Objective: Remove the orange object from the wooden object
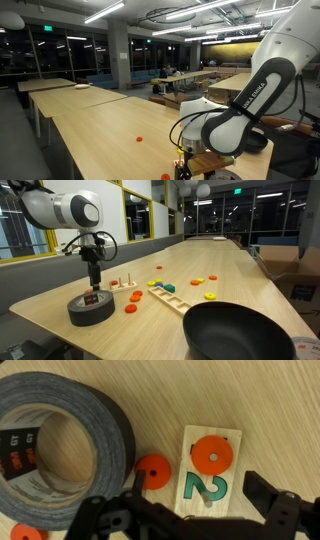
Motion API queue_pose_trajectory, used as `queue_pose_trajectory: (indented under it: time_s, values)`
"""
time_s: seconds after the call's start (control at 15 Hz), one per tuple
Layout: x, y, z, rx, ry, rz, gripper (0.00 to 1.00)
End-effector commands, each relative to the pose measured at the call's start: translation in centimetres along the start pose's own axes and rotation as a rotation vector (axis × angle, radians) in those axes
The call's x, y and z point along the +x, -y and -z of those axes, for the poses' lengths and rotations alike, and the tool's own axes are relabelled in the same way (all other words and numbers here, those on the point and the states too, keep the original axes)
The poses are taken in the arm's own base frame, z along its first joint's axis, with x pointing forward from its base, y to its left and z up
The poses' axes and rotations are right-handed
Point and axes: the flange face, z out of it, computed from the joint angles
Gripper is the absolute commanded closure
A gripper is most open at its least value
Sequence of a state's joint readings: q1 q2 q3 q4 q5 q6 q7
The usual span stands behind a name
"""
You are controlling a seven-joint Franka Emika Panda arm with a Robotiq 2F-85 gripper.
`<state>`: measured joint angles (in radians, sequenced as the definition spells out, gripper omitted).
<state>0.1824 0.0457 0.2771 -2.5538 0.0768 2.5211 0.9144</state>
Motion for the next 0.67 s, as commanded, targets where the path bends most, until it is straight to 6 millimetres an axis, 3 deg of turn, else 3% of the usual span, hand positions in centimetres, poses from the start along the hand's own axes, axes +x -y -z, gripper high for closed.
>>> queue_pose_trajectory:
  time_s: [0.0, 0.6]
  values:
    - [0.06, 0.43, 0.36, 0.007, -0.008, -0.007, 0.0]
    - [-0.69, -0.11, 0.29, 0.001, -0.001, -0.006, 0.0]
